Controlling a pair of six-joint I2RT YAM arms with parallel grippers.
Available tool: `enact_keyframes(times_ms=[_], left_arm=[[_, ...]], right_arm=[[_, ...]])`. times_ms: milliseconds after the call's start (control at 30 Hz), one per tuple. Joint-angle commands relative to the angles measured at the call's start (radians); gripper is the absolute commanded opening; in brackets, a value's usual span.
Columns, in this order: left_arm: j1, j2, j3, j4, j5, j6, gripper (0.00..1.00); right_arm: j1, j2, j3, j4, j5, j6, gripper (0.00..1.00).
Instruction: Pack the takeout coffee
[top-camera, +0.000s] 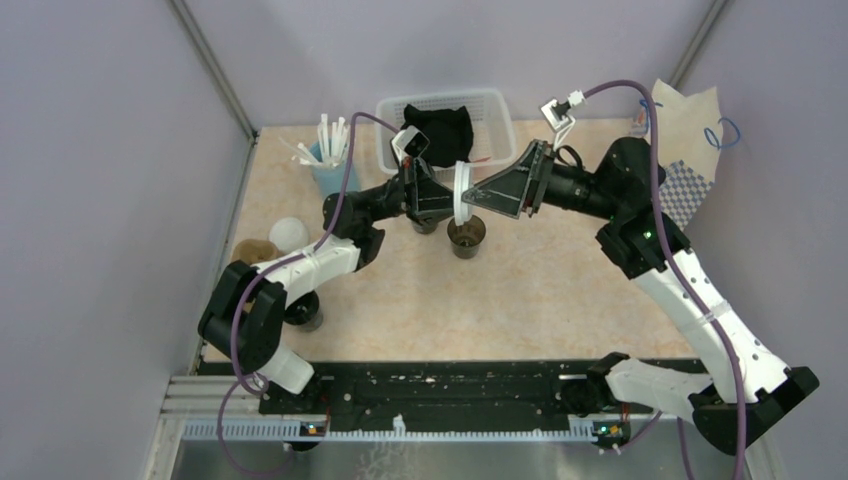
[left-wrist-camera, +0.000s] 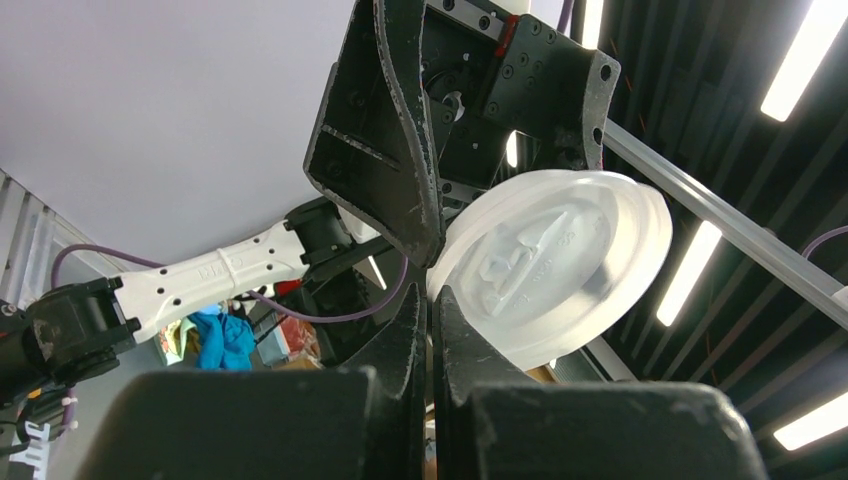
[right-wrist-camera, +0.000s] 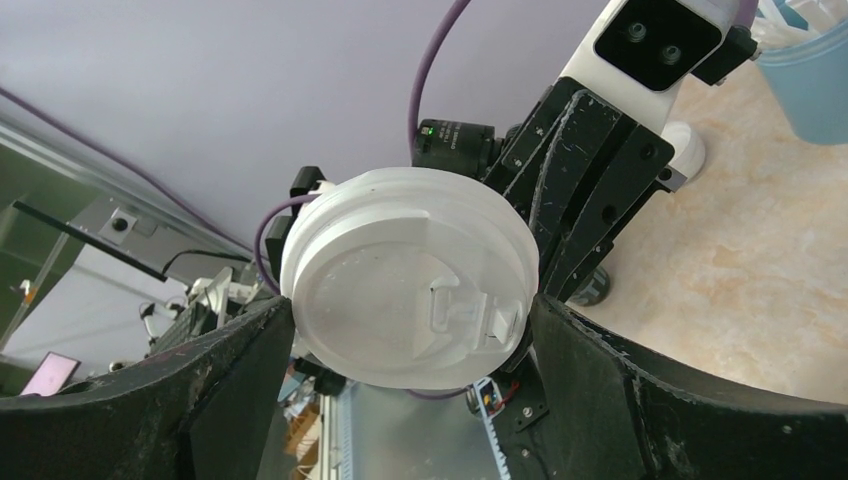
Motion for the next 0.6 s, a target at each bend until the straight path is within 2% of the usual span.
enact_keyframes(times_ms=[0,200,567], left_arm=[[0.003,-0.042,-0.006,0.053,-0.019,0.025,0.00],[0.003,-0.041,-0.010,0.052,-0.018,0.024,0.00],[0.004,-0.052,-0.018,0.040,-0.012,0.030,0.00]], right_arm=[[0.014,-0.006,0.021,0.024,-0.012,-0.017,0.88],[0.014,-0.011,0.014,0.023,0.001,-0.015,0.88],[0.023,0.004,0.020,0.002,0.023,-0.020,0.78]])
